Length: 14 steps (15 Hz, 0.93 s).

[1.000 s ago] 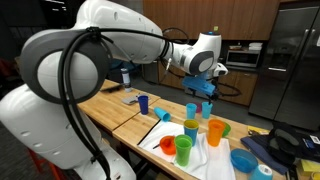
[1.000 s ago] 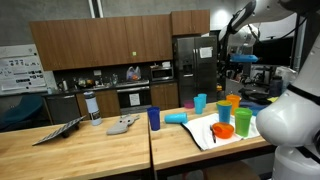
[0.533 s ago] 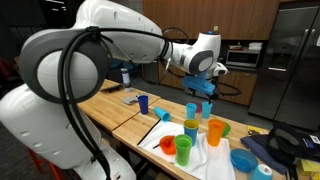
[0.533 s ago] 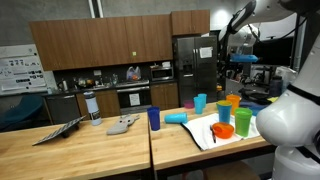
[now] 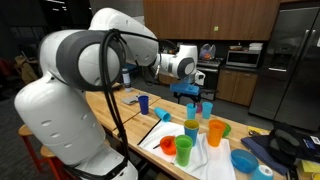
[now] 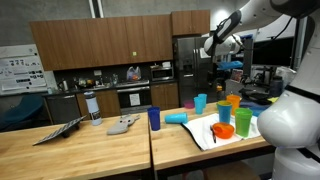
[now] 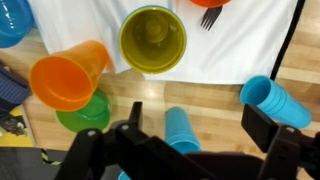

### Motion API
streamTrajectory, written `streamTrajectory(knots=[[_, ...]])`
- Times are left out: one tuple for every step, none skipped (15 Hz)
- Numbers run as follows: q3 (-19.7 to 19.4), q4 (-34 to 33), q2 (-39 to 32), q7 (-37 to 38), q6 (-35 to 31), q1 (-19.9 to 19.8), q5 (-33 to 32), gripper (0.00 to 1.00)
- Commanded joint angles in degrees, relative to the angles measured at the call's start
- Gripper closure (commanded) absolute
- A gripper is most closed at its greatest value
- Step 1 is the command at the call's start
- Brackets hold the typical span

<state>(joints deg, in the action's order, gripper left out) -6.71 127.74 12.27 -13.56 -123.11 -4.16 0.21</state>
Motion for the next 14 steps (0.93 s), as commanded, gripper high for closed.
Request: streamTrajectory(knots=[[0.34, -0.08, -1.1, 0.0, 0.1, 0.42, 0.02, 0.0], [0.48, -0.14, -1.86, -0.08, 0.07, 0.52, 0.02, 0.0], [0.46, -0.28, -2.25, -0.3, 0.06, 0.48, 0.01, 0.0], [0.28, -0.36, -2.28, -0.57, 0.07, 0.39, 0.01, 0.0], [0.09, -0.45, -2.22, -0.77, 0.07, 0.28, 0.03, 0.0], [0.03, -0.52, -2.19, -0.85, 0.07, 0.21, 0.03, 0.0], [0.04, -0.57, -2.19, -0.86, 0.07, 0.22, 0.03, 0.0], [0.06, -0.58, -2.19, -0.86, 0.07, 0.24, 0.03, 0.0], [0.06, -0.58, -2.19, -0.86, 0.07, 0.23, 0.03, 0.0], [0.06, -0.58, -2.19, -0.86, 0.07, 0.23, 0.03, 0.0], [0.06, -0.58, -2.19, -0.87, 0.07, 0.23, 0.03, 0.0], [0.06, -0.59, -2.19, -0.87, 0.07, 0.23, 0.03, 0.0], [0.06, -0.59, -2.19, -0.87, 0.07, 0.23, 0.03, 0.0], [0.06, -0.59, -2.19, -0.87, 0.07, 0.23, 0.03, 0.0]])
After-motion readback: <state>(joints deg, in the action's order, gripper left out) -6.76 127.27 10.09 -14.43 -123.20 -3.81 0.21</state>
